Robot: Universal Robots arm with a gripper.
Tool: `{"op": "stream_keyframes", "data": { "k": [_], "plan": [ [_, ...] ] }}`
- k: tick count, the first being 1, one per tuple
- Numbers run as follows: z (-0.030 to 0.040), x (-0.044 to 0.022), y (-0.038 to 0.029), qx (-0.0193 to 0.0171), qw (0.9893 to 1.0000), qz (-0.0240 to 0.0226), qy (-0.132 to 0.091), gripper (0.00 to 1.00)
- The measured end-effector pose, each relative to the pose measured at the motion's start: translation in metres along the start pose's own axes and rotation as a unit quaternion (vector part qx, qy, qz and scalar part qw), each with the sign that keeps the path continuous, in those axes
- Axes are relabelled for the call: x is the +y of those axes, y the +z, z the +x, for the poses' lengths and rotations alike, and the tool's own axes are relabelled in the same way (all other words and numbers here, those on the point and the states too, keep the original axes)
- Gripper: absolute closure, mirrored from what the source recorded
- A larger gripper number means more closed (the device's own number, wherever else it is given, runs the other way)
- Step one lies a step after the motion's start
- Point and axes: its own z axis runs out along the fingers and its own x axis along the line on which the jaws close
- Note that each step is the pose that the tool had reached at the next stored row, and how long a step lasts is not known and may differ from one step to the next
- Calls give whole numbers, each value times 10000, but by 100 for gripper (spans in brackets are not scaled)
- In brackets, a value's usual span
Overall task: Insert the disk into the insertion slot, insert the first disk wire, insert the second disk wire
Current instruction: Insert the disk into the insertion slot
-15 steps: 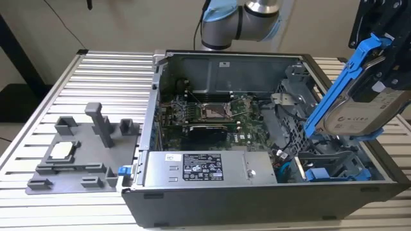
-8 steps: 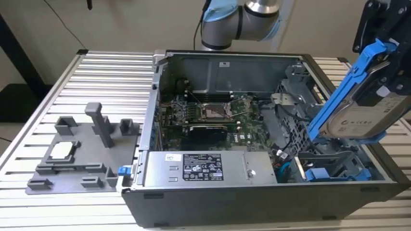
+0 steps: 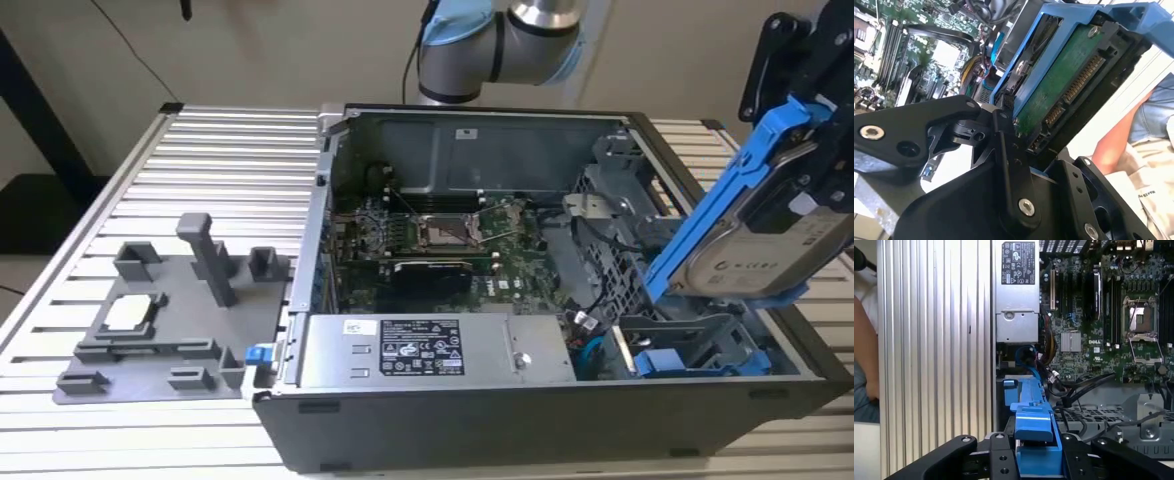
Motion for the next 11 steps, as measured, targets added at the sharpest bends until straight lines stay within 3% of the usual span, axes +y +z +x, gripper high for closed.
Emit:
{"op": "stream_keyframes", "data": {
  "k": [11],
  "plan": [
    [21, -23, 119, 0, 10000, 0, -2, 67]
  ]
}}
